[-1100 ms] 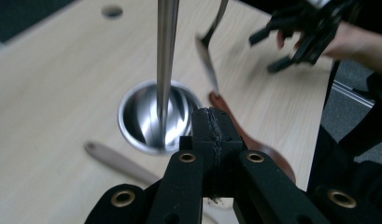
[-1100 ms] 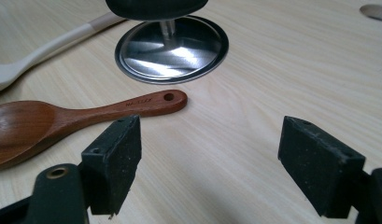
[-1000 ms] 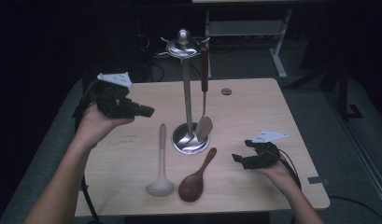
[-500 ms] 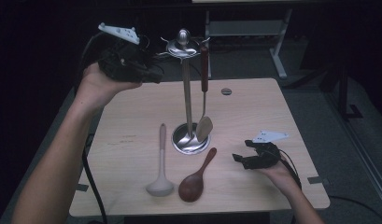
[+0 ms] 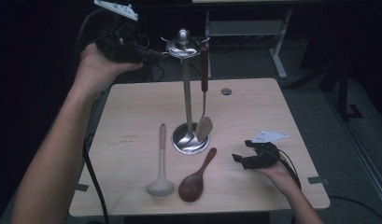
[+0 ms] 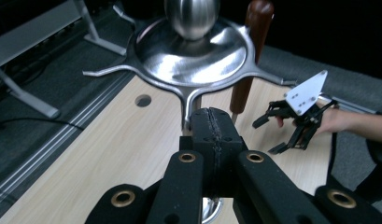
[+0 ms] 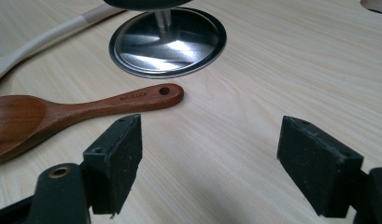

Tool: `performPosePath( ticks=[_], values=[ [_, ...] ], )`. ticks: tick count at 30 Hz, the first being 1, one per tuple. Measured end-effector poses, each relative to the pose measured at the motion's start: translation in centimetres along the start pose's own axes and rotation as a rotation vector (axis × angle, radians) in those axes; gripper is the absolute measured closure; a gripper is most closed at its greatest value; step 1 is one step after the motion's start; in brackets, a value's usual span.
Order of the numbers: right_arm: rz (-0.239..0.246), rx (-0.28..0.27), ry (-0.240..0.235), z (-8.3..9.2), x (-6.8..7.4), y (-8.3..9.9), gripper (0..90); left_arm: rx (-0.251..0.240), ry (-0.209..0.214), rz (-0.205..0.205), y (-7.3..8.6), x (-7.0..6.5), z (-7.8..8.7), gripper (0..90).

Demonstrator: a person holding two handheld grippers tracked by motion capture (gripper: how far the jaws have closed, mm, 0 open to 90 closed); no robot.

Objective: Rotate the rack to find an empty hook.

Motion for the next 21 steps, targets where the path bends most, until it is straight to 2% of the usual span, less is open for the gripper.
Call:
performPosePath(
  ticks=[5,21],
  values=[
    [-0.003,0.001,0.002,0.0,0.0,0.0,22.2,0.004,-0.03,0.005,-0.4,0.3,-0.2,90.0],
    [-0.005,0.004,0.003,0.1,-0.1,0.1,22.2,-0.005,-0.072,0.041,-1.3,2.3,-0.9,90.0]
  ],
)
Point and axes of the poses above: each handheld gripper's, and its own axes: z roughly backward along the jaws, y roughly out of its underside, x roughly to its left, the point moved 1 cm from there along -z, roughly forward along the jaws, and after that the axes turned 10 degrees about z, right-handed, at the moved point
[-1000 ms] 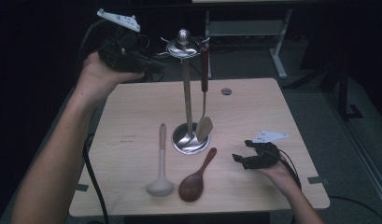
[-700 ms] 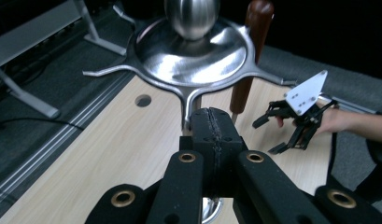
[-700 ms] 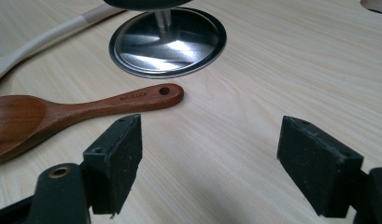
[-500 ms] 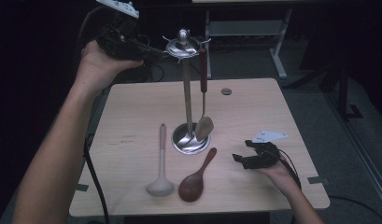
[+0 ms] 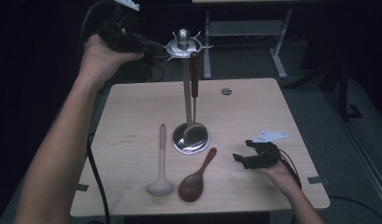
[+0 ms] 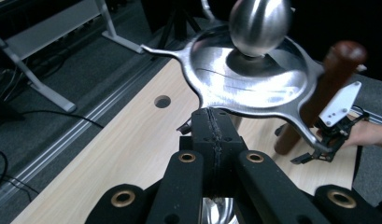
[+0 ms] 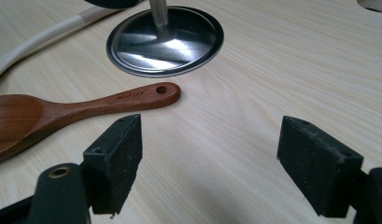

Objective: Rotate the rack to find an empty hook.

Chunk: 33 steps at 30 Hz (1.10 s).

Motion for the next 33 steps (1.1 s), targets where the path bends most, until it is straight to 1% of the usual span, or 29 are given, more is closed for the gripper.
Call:
performPosePath(
  ticks=[1,4,5,6,8,9,11,12,14,18,19,22,24,27,29,33],
  values=[
    [0.001,0.001,0.001,0.0,0.0,0.0,22.2,-0.001,-0.008,0.0,0.0,0.0,-0.1,90.0],
    [0.002,0.002,0.0,0.0,0.0,0.0,22.2,-0.005,-0.008,0.007,0.0,0.0,-0.1,90.0],
    [0.002,0.002,0.0,0.0,0.0,0.0,22.2,-0.001,-0.009,0.001,0.0,0.0,0.0,90.0],
    [0.001,0.0,-0.001,0.0,0.0,0.0,22.2,0.002,-0.006,0.003,0.0,-0.2,0.2,89.9],
    [-0.002,-0.002,-0.001,0.0,0.0,0.0,22.2,0.001,-0.007,-0.006,0.1,-0.5,0.5,90.0],
    [-0.004,0.001,0.0,0.0,-0.1,0.1,22.2,-0.002,0.004,-0.008,0.2,-0.7,0.9,89.9],
    [-0.007,0.002,0.0,0.0,-0.1,0.1,22.2,-0.009,0.009,-0.011,0.3,-1.2,1.4,90.0],
    [-0.007,0.003,0.0,-0.1,-0.1,0.1,22.2,-0.012,0.018,-0.013,0.3,-1.5,1.6,89.9],
    [-0.005,0.006,-0.001,-0.1,0.0,0.1,22.2,-0.021,0.051,-0.018,0.3,-2.1,2.1,90.0],
    [-0.005,0.013,-0.004,-0.2,0.1,0.1,22.2,-0.022,0.096,-0.045,0.3,-3.6,2.6,89.9],
    [-0.006,0.015,-0.003,-0.2,0.1,0.1,22.2,-0.021,0.108,-0.051,0.3,-4.0,2.6,89.9],
    [-0.002,0.014,-0.002,-0.3,0.1,0.1,22.2,-0.01,0.113,-0.071,0.3,-4.7,2.4,89.9],
    [-0.003,0.014,-0.002,-0.2,0.1,0.1,22.2,-0.004,0.117,-0.072,0.3,-5.0,2.0,90.0],
    [-0.006,0.008,-0.001,-0.2,0.0,0.1,22.2,0.009,0.119,-0.07,0.3,-5.0,1.3,89.9],
    [-0.007,0.01,-0.002,-0.2,0.0,0.1,22.2,0.02,0.113,-0.067,0.4,-4.9,0.8,89.9],
    [-0.003,0.011,-0.003,-0.2,-0.1,0.2,22.2,0.021,0.12,-0.054,0.5,-4.7,0.6,90.0]
  ],
)
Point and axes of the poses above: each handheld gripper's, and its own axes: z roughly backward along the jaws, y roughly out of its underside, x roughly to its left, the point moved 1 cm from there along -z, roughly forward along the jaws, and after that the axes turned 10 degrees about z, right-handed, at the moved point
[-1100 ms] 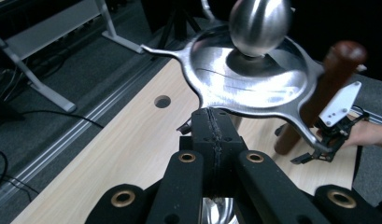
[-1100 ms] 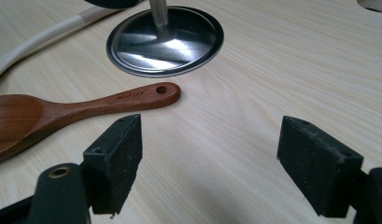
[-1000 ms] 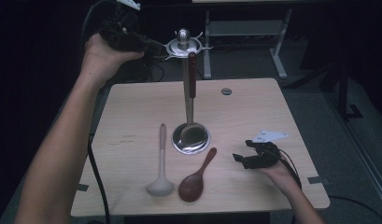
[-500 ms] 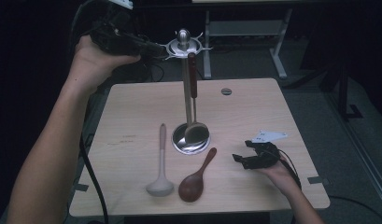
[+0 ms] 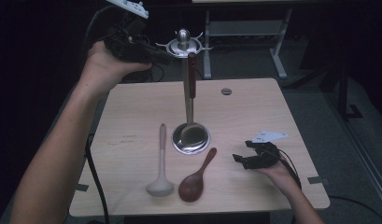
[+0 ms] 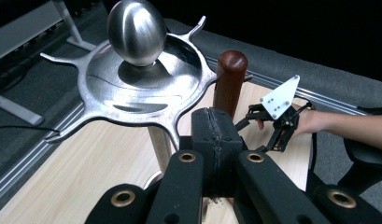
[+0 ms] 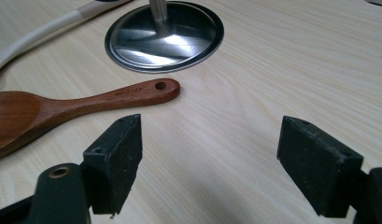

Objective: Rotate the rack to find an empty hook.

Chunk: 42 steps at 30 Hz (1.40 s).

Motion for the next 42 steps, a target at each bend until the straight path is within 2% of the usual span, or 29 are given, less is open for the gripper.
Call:
performPosePath(
  ticks=[8,14,22,25,28,38,42],
  values=[
    [-0.005,-0.001,-0.003,0.0,0.1,0.0,22.2,0.003,-0.031,0.005,0.1,0.3,0.2,90.0],
    [-0.002,0.0,-0.005,-0.1,0.1,0.0,22.1,0.001,-0.051,0.023,0.2,1.3,0.4,90.0],
    [0.0,0.004,-0.005,-0.1,0.0,0.0,22.1,-0.01,-0.045,0.031,0.3,1.9,0.4,90.0],
    [-0.001,0.006,-0.006,-0.1,0.0,0.0,22.1,-0.01,-0.06,0.029,0.2,2.0,0.4,90.0],
    [0.001,0.004,-0.006,-0.1,0.0,0.0,22.1,-0.014,-0.057,0.037,0.3,2.1,0.4,90.0],
    [-0.001,0.007,-0.006,-0.1,0.0,0.1,22.1,-0.021,-0.107,0.049,0.2,3.2,0.6,90.0],
    [0.003,0.006,-0.006,-0.1,0.0,0.1,22.1,-0.03,-0.112,0.062,0.1,3.6,0.5,90.0]
  ],
)
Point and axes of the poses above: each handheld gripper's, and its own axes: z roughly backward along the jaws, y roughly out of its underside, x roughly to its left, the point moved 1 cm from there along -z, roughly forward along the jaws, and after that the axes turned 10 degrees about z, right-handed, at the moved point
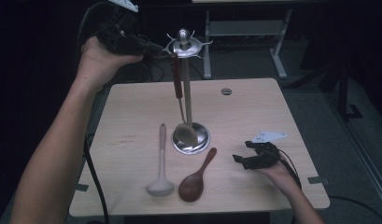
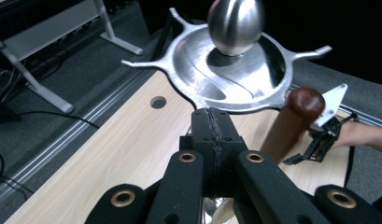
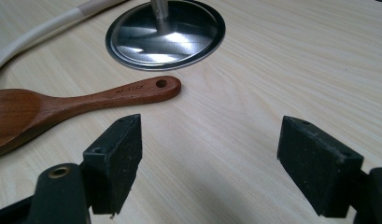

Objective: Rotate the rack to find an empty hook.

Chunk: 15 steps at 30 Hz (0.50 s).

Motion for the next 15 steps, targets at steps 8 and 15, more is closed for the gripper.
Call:
performPosePath(
  ticks=[8,15],
  values=[
    [-0.005,0.001,-0.003,0.0,0.0,0.0,22.1,-0.006,-0.023,0.011,-0.4,0.7,-0.5,90.0],
    [-0.007,0.001,-0.004,0.0,0.0,0.0,22.1,-0.007,-0.037,0.011,-0.7,1.1,-0.9,90.0]
  ],
)
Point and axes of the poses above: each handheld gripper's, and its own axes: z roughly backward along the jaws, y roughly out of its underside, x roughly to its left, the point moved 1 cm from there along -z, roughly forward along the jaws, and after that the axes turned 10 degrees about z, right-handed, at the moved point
